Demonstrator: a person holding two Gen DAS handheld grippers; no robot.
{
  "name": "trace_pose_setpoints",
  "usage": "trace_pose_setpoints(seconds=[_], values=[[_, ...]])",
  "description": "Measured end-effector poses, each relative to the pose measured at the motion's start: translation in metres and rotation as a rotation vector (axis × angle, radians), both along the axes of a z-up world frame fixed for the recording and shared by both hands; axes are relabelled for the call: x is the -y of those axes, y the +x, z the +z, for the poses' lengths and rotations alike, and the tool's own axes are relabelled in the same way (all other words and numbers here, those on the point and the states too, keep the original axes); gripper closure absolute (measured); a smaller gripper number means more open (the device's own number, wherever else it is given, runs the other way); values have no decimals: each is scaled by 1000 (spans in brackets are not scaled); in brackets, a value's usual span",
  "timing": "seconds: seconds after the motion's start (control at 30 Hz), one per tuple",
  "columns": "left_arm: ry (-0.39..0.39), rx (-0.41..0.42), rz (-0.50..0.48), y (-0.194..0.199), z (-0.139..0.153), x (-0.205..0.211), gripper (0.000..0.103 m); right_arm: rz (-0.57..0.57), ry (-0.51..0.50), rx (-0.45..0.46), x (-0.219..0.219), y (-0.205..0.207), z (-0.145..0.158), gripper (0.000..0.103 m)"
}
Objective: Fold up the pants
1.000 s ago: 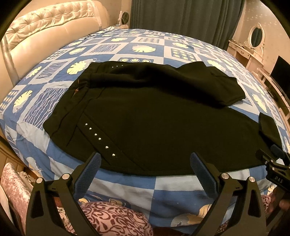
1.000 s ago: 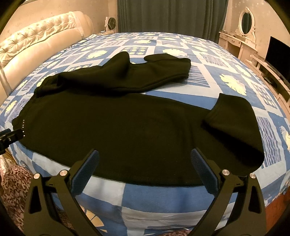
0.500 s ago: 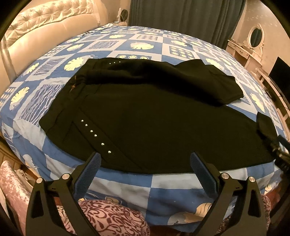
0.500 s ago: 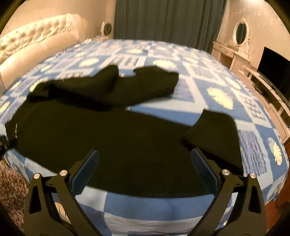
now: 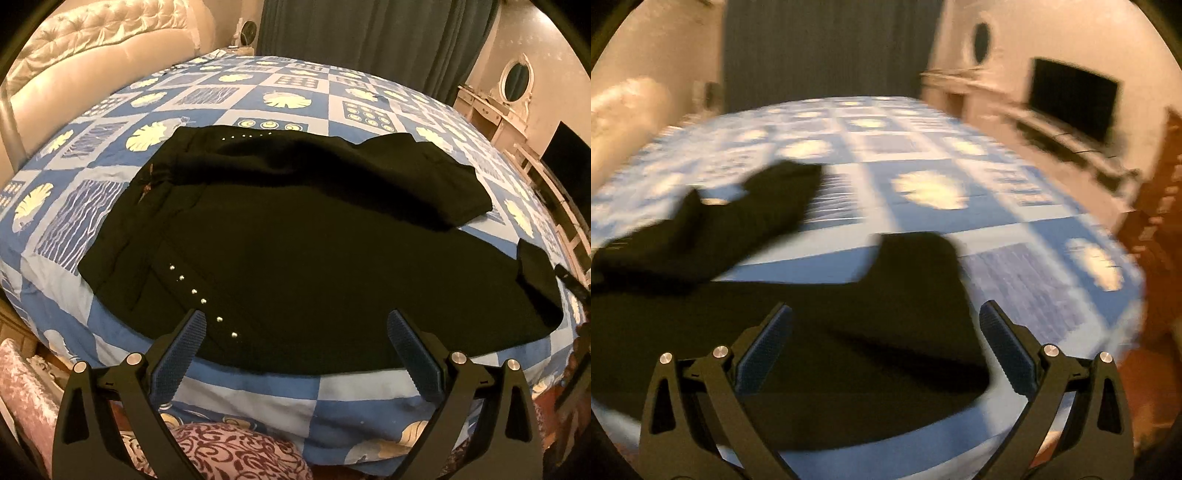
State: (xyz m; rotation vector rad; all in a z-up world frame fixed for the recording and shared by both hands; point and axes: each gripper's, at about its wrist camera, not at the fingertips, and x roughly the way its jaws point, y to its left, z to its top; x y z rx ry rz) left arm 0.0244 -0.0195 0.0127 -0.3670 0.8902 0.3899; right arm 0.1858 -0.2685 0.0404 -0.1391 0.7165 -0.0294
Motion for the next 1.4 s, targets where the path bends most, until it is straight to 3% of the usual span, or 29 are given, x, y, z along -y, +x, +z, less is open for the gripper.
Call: trace_pose_setpoints(seconds=[0.1, 0.17, 0.4, 0.47, 0.57, 0.6, 0.63, 0.8, 0.93, 1.17, 1.2, 1.27, 1.33, 1.4], values=[[-34, -15, -5, 2, -4, -4, 5, 43, -163, -96, -8, 19, -17, 2], [-62, -22, -5, 2, -6, -5, 5, 88, -272, -110, -20, 25, -30, 2], [-75, -34, 0, 2, -10, -7, 5, 222, -450, -134, -62, 28, -55, 6], [-83, -38, 9, 1, -12, -9, 5, 234, -447, -179, -66, 39, -63, 35], [-87, -45, 16, 1, -13, -10, 5, 221, -357, -276, -54, 58, -67, 45], [-86, -48, 17, 1, -14, -11, 5, 211, -316, -283, -48, 62, -65, 55], [-84, -49, 19, 0, -14, -11, 5, 204, -278, -301, -41, 65, -63, 83], [-82, -53, 23, 0, -15, -13, 5, 138, -106, -304, 4, 68, -39, 98], [-82, -53, 24, -1, -16, -14, 5, 25, -5, -286, 72, 64, -26, 99], [-78, -50, 22, -1, -16, -11, 5, -250, 84, -366, 195, 48, -55, 96], [-76, -52, 22, -1, -17, -11, 5, -258, 67, -350, 199, 40, -55, 92], [-77, -61, 23, 0, -19, -10, 5, -212, 30, -307, 188, 27, -46, 53], [-80, -72, 23, 2, -21, -10, 5, -97, -8, -212, 155, 18, -28, 37], [-82, -81, 20, 3, -23, -10, 5, 19, -78, -168, 114, 17, -17, 34]])
